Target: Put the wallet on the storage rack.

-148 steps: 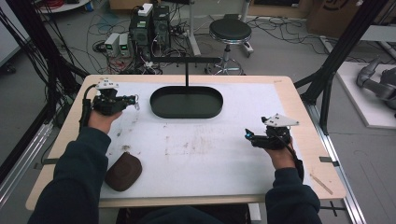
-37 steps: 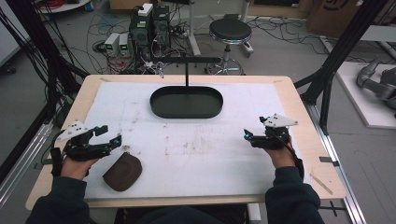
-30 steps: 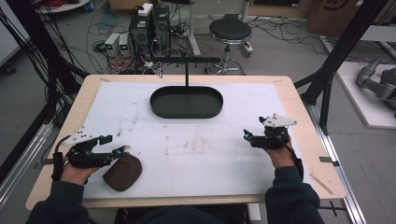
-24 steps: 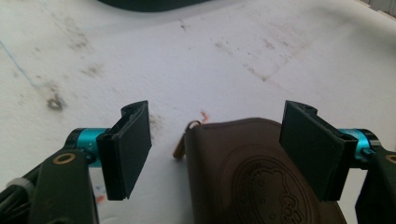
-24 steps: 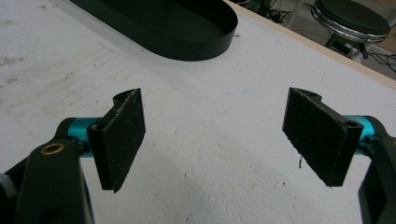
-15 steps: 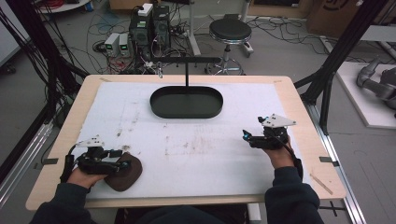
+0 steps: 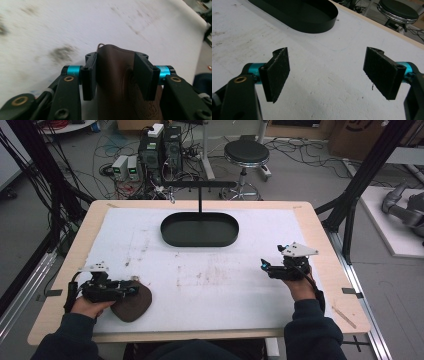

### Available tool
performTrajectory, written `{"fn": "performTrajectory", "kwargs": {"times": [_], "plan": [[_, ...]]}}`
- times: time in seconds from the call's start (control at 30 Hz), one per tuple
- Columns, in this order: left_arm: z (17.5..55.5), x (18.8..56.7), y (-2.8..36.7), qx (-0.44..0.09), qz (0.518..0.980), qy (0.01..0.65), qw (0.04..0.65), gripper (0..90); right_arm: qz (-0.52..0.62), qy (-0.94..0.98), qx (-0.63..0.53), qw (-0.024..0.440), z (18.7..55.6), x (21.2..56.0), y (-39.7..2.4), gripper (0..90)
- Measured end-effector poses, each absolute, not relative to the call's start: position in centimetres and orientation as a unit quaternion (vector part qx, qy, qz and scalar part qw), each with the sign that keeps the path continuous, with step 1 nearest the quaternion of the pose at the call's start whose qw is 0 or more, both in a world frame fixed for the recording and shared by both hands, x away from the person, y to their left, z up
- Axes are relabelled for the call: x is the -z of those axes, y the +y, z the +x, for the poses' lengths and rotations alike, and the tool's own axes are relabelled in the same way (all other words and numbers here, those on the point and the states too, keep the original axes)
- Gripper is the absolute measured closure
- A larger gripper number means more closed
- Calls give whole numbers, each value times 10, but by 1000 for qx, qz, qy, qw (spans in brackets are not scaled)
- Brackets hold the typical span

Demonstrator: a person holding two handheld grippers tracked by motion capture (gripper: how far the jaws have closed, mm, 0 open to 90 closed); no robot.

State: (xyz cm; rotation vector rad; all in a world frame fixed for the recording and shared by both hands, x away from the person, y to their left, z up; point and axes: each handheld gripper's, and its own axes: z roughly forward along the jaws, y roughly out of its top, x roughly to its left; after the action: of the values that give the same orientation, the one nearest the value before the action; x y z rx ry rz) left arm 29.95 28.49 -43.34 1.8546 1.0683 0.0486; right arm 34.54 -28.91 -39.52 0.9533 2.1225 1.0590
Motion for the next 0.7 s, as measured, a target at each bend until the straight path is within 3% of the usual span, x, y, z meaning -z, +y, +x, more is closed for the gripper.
{"fn": "performTrajectory", "kwargs": {"times": [0.23, 0.53, 0.7], "plan": [[312, 418, 301, -117, 735, 467, 478, 612, 357, 795, -397, 290, 346, 395, -289, 215], [327, 395, 291, -272, 742, 453, 414, 636, 358, 795, -395, 291, 346, 395, -289, 215], [336, 392, 283, -306, 744, 448, 389, 656, 359, 795, -395, 289, 346, 395, -289, 216]]}}
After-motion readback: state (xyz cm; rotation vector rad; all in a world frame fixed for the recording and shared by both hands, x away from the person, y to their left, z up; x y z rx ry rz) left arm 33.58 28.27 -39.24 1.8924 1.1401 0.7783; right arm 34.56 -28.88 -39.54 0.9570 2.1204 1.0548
